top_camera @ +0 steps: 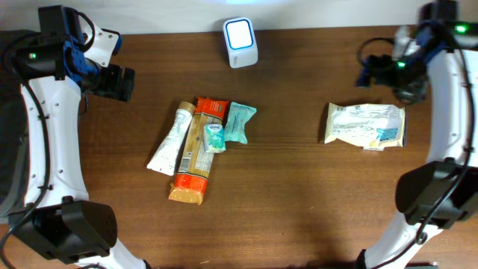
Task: Scan the item barcode
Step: 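Reach the right gripper to the mint-green tissue pack and grasp it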
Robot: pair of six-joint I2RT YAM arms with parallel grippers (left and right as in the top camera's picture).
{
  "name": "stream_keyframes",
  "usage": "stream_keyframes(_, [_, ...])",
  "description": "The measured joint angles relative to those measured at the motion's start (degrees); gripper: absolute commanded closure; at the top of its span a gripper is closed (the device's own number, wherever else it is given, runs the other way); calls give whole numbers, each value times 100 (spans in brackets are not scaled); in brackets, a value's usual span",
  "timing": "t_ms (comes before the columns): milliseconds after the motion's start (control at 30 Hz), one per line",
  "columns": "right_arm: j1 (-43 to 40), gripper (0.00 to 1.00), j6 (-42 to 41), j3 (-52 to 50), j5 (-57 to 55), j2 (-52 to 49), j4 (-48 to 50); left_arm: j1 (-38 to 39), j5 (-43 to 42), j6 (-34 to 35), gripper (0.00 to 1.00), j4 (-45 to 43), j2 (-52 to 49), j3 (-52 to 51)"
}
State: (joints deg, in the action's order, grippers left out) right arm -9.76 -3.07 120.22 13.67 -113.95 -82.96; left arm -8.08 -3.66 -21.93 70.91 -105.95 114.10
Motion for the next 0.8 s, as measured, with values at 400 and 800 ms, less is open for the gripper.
stream_keyframes(400, [2212, 8, -323, -756, 695, -2, 1128, 0, 0, 0, 1, -4, 0, 0])
stream_keyframes(800, [3248, 27, -2190, -3069, 688, -22, 4006, 0, 0, 0, 1, -2, 0, 0])
